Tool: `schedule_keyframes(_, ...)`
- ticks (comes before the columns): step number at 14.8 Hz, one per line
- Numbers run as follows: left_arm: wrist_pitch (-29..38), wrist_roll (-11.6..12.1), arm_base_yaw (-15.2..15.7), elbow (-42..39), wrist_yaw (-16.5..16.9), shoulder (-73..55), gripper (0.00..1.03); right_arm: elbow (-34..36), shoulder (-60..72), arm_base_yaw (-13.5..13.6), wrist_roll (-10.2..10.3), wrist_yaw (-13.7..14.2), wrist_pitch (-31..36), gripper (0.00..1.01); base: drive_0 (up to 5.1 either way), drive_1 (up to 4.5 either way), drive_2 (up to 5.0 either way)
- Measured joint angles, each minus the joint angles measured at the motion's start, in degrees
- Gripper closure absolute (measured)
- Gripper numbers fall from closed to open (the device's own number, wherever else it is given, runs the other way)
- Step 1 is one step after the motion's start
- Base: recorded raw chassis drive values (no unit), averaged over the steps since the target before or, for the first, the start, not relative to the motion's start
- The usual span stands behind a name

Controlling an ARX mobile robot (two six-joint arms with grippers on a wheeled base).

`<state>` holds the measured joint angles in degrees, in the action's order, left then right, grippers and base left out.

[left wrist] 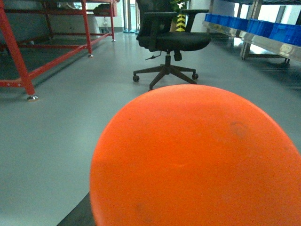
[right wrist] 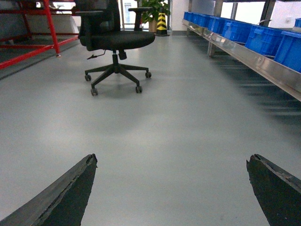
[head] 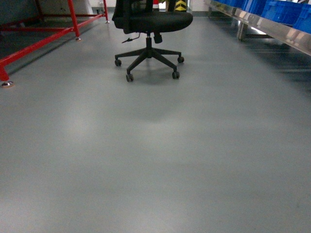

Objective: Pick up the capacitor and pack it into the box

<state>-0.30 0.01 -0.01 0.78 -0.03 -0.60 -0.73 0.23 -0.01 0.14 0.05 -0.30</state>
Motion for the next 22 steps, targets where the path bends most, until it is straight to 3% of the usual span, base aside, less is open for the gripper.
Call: schedule_keyframes(22, -0.1, 0.0, 0.0, 0.0, 0.0, 0.0, 0.59, 0.0, 0.0, 0.0, 0.0, 0.0, 0.1, 0.03, -5.0, 2.50, 2.5)
